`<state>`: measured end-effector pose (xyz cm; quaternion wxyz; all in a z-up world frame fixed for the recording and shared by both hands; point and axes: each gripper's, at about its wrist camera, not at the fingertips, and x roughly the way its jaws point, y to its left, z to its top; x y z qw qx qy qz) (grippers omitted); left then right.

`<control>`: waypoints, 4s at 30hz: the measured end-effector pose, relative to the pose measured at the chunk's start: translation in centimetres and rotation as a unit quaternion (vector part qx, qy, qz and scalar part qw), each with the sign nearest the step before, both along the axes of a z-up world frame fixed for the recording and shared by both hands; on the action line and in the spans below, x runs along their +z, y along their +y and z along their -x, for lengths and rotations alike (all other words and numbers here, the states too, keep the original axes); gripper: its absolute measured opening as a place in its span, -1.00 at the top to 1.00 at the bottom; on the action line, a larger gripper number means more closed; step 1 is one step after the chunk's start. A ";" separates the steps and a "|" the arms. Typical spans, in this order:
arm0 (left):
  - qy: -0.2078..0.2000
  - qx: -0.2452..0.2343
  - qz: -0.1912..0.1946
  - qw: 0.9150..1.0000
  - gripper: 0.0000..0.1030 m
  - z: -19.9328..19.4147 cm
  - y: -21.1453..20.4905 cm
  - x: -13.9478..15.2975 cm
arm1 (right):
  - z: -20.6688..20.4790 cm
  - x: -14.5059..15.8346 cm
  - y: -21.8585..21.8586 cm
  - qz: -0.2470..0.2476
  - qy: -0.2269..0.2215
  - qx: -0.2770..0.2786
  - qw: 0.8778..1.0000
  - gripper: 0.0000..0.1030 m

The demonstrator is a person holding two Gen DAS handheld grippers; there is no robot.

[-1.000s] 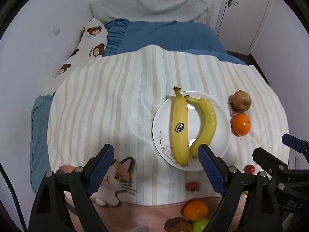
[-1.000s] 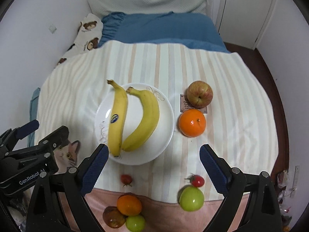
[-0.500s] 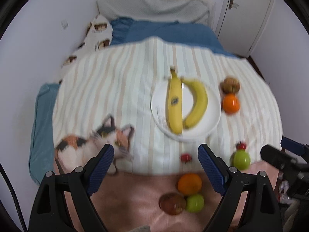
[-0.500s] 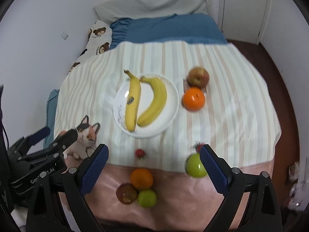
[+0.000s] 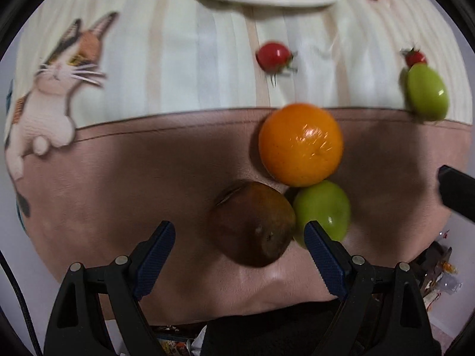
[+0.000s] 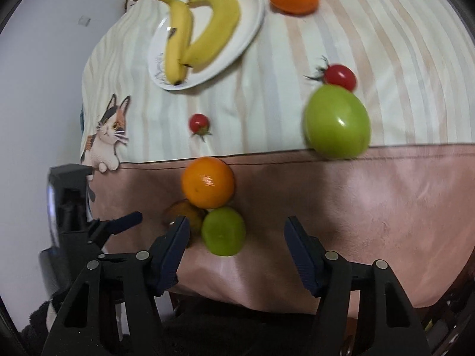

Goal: Organize fruits
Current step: 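Grasp the brown pear with the left tool, then grasp the red apple beside the card with the right tool, then place the pear on the plate with the left tool while the right tool places the apple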

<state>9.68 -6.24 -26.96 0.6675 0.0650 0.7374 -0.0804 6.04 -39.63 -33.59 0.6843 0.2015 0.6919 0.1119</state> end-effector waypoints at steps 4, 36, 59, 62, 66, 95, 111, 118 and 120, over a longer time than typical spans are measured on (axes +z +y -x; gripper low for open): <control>-0.014 -0.004 -0.005 1.000 -0.61 -0.2 -0.5 -0.7 | -0.4 -0.6 -0.3 -0.009 0.005 -0.008 1.000 -0.34; -0.096 0.163 -0.062 0.980 -0.13 -8.3 9.4 2.4 | -19.8 4.0 -7.0 0.020 -0.080 -0.114 0.990 -0.34; -0.022 0.228 0.020 0.973 -0.31 -15.2 15.5 4.7 | -33.2 -2.1 -9.0 0.111 -0.060 -0.115 0.985 -0.34; -0.039 0.219 0.022 0.975 -0.31 -14.3 15.1 7.1 | -32.4 -1.2 -8.6 0.127 -0.074 -0.091 0.985 -0.34; -0.035 0.178 0.023 0.983 -0.31 -12.2 13.2 8.6 | -29.1 0.7 -9.0 0.141 -0.093 -0.050 0.984 -0.34; 0.122 0.065 0.018 0.990 -0.36 -0.7 5.4 1.3 | -3.7 -2.7 -11.2 0.133 -0.014 0.012 0.991 -0.35; 0.040 0.030 -0.065 0.997 -0.24 -2.1 8.8 4.2 | -3.9 -1.7 -10.1 0.156 -0.031 0.027 0.987 -0.35; 0.084 0.036 -0.084 0.992 -0.27 -4.8 10.5 1.3 | -4.5 -2.6 -10.8 0.140 -0.027 -0.005 0.990 -0.36; 0.083 0.028 -0.098 0.991 -0.25 -5.1 10.5 0.6 | -4.8 -2.9 -11.3 0.127 -0.024 -0.017 0.991 -0.36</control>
